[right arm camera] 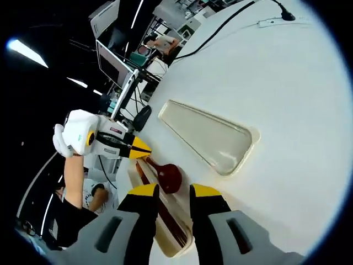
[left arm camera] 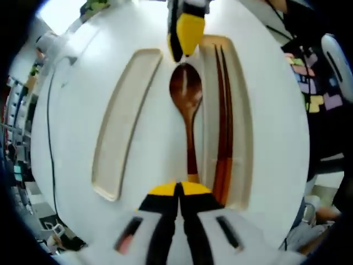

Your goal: Arrange the utensils inside the cutlery case until each visible utensil rests in its matching compartment.

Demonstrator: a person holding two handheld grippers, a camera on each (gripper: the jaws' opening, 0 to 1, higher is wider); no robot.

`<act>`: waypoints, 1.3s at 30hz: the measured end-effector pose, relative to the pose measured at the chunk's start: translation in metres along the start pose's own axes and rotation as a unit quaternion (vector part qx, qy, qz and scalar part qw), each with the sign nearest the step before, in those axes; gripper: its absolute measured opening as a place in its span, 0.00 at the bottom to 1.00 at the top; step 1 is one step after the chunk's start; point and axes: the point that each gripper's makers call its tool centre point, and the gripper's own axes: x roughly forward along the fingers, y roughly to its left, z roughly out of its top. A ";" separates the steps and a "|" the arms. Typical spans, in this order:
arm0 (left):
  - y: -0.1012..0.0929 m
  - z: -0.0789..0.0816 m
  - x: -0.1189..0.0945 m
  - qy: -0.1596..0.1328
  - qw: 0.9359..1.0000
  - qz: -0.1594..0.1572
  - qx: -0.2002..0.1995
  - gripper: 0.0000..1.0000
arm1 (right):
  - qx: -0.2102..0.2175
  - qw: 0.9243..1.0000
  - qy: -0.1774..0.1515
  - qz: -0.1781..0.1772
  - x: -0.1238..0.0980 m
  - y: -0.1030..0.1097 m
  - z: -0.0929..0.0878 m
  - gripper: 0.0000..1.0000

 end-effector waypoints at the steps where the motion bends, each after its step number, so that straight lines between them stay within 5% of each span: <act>1: 0.000 0.000 0.000 -0.001 1.000 0.000 -0.002 0.00 | 0.003 1.000 0.002 0.002 0.001 0.000 0.000 0.22; 19: 0.003 -0.001 -0.001 -0.018 1.000 0.015 -0.016 0.00 | 0.039 0.999 0.012 0.011 0.017 -0.002 0.000 0.05; 24: 0.004 -0.001 -0.002 -0.040 0.998 0.019 -0.043 0.00 | 0.102 0.995 -0.021 -0.001 0.020 -0.006 0.010 0.03; 31: 0.002 -0.001 -0.003 -0.079 0.994 0.051 -0.051 0.00 | 0.095 0.995 -0.041 0.003 0.020 -0.004 0.015 0.02; 35: 0.002 0.000 -0.004 -0.086 0.995 0.053 -0.023 0.01 | 0.099 0.994 -0.038 0.005 0.020 -0.004 0.013 0.02; 39: 0.012 0.001 -0.006 -0.094 0.992 0.078 -0.015 0.12 | 0.092 0.995 -0.043 0.007 0.018 -0.003 0.015 0.02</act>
